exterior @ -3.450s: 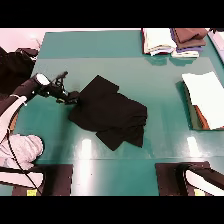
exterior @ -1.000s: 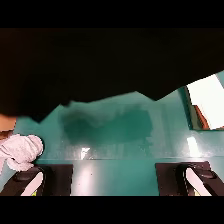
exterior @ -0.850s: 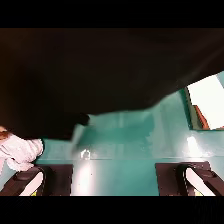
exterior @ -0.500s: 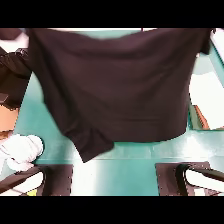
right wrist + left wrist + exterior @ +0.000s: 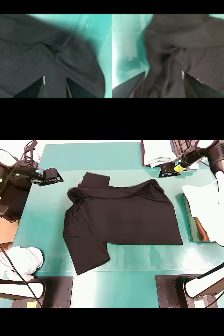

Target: Fold the shirts.

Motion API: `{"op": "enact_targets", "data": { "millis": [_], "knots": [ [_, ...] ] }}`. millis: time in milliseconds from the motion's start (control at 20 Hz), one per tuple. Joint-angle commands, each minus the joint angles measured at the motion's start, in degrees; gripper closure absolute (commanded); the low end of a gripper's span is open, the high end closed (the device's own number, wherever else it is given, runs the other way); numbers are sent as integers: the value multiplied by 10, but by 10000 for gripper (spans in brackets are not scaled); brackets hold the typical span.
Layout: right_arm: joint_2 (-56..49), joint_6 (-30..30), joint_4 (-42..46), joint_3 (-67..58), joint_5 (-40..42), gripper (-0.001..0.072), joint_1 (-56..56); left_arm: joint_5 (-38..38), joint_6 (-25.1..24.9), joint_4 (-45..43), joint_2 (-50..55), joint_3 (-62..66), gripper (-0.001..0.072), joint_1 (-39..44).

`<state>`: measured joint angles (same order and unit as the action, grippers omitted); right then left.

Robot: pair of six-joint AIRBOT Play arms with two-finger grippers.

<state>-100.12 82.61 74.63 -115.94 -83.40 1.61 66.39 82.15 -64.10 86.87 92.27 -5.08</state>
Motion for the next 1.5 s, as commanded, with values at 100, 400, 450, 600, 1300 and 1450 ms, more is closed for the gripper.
{"op": "enact_targets", "data": {
  "millis": [100,400,450,600,1300,1450],
  "knots": [
    [15,-6,-128,31,-68,398,-42,107,3,-22,-55,-68,163,-43],
    [196,-38,-141,266,-7,397,-44,30,-2,-33,-224,-416,162,-41],
    [226,-38,-141,304,12,397,-44,20,-2,-30,-239,-462,162,-41],
    [290,-38,-142,377,48,397,-44,-23,-7,-12,-247,-547,162,-41],
    [360,-54,-139,445,29,397,-96,-103,-43,114,-249,-566,682,14],
    [361,-53,-82,456,-34,398,-182,-76,-47,113,-275,-521,683,14]
  ]
}}
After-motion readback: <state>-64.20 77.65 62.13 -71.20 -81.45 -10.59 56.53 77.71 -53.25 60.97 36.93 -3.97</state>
